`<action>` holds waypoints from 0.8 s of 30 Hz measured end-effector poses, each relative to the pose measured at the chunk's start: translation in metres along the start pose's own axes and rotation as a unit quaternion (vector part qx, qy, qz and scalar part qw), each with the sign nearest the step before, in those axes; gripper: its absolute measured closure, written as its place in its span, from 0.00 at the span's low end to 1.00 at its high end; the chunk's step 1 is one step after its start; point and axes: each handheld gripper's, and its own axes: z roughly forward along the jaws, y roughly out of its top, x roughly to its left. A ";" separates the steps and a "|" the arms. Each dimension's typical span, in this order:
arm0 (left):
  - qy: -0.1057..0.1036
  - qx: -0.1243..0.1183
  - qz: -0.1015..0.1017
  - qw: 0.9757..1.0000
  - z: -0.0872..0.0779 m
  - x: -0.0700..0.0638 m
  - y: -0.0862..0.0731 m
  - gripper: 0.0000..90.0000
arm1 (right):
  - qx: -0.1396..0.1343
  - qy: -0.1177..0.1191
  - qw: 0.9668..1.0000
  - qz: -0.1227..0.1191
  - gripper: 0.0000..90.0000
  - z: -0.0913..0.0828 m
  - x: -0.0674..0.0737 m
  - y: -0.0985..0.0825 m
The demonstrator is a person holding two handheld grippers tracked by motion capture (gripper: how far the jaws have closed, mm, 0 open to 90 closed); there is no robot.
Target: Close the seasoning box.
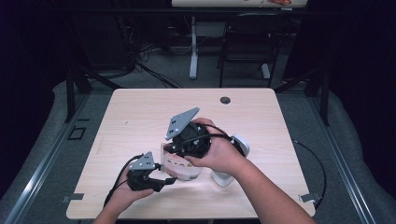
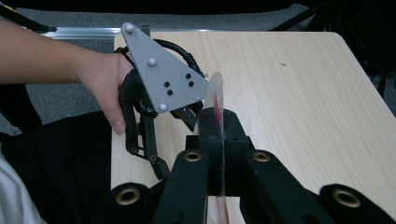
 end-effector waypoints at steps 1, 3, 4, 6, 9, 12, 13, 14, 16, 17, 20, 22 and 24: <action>-0.002 0.000 0.001 1.000 0.000 0.000 0.000 0.50 | 0.000 0.002 1.000 0.000 1.00 0.000 0.000 0.000; -0.006 0.000 0.004 1.000 0.000 -0.001 0.000 0.50 | 0.000 0.005 1.000 -0.001 1.00 0.000 0.000 0.001; -0.007 0.000 0.005 1.000 0.001 -0.001 0.000 0.50 | -0.001 0.006 1.000 -0.001 1.00 0.001 0.000 0.002; -0.009 0.000 0.005 1.000 0.001 -0.001 0.000 0.50 | 0.000 0.006 1.000 -0.003 1.00 0.001 0.000 0.002; -0.013 0.001 0.006 1.000 0.003 -0.002 0.000 0.50 | 0.001 0.006 1.000 -0.005 1.00 0.002 0.001 0.003; -0.014 0.003 0.006 1.000 0.003 -0.002 0.000 0.51 | -0.001 0.004 1.000 -0.004 1.00 0.003 0.002 0.003; -0.016 0.003 0.006 1.000 0.003 -0.002 0.000 0.52 | -0.002 0.006 1.000 -0.006 1.00 0.003 0.001 0.004; -0.016 0.003 0.006 1.000 0.003 -0.002 0.000 0.52 | -0.002 0.008 1.000 -0.006 1.00 0.003 0.001 0.004; -0.017 0.003 0.006 1.000 0.004 -0.002 0.000 0.52 | -0.005 0.012 1.000 -0.001 1.00 0.004 0.001 0.004; -0.016 0.003 0.007 1.000 0.005 -0.002 0.000 0.51 | -0.004 0.013 1.000 0.000 1.00 0.004 0.001 0.004; -0.015 0.003 0.007 1.000 0.005 -0.001 -0.001 0.50 | -0.005 0.016 1.000 -0.001 1.00 0.004 0.001 0.004; -0.013 0.007 0.008 1.000 0.006 -0.001 -0.001 0.49 | -0.005 0.017 1.000 0.000 1.00 0.006 0.001 0.004; -0.015 0.007 0.009 1.000 0.007 -0.002 -0.001 0.50 | -0.005 0.017 1.000 -0.002 1.00 0.007 0.002 0.005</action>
